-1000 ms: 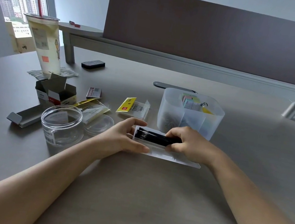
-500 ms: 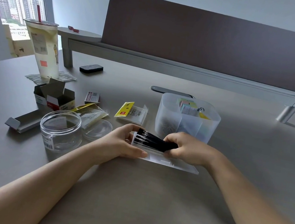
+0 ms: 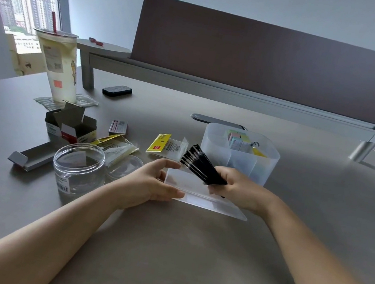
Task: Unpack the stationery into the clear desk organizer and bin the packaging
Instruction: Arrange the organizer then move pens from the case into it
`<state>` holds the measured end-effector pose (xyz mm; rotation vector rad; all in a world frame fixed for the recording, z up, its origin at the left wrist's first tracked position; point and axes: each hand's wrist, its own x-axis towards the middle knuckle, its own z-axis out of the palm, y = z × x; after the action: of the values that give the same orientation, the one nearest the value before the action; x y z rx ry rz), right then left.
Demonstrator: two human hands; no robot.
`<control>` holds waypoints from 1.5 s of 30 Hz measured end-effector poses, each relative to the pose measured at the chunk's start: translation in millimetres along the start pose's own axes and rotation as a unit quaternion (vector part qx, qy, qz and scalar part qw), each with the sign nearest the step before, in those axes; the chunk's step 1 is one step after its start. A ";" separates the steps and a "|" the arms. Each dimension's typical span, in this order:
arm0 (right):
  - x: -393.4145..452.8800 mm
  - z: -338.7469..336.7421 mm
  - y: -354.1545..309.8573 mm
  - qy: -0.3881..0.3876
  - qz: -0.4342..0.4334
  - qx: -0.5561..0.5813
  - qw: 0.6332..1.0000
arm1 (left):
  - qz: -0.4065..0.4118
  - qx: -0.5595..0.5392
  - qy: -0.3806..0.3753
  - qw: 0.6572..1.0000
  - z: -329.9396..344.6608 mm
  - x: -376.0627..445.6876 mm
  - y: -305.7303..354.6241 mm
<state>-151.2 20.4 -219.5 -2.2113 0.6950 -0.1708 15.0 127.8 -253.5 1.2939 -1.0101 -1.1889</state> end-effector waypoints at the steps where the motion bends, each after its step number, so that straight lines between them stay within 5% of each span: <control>1: 0.0 0.9 0.0 0.007 -0.003 0.014 1.000 | -0.001 -0.001 0.001 1.000 -0.5 -0.1 -0.3; 14: 20.6 -4.0 -22.0 0.270 -0.069 0.215 0.936 | -0.006 -0.016 -0.007 1.000 -9.8 -3.2 2.1; 25: 60.6 -57.6 -31.9 0.410 -0.065 0.090 0.905 | -0.013 -0.025 -0.021 0.999 -11.7 -2.9 3.3; 32: 87.4 -65.4 -27.4 0.400 -0.038 0.048 0.914 | -0.019 0.000 -0.018 1.000 -12.5 -0.3 2.7; 39: 99.3 -63.9 -26.1 0.283 0.023 -0.104 0.953 | -0.014 0.001 -0.018 1.000 -12.1 0.1 2.9; 45: 105.2 -67.5 -23.3 0.260 0.035 -0.085 0.961 | -0.021 0.013 -0.024 0.999 -12.9 0.6 2.8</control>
<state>-75.6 -67.6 -167.5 -2.3154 1.1053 -0.6964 28.0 129.0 -251.5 1.3181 -1.0408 -1.2472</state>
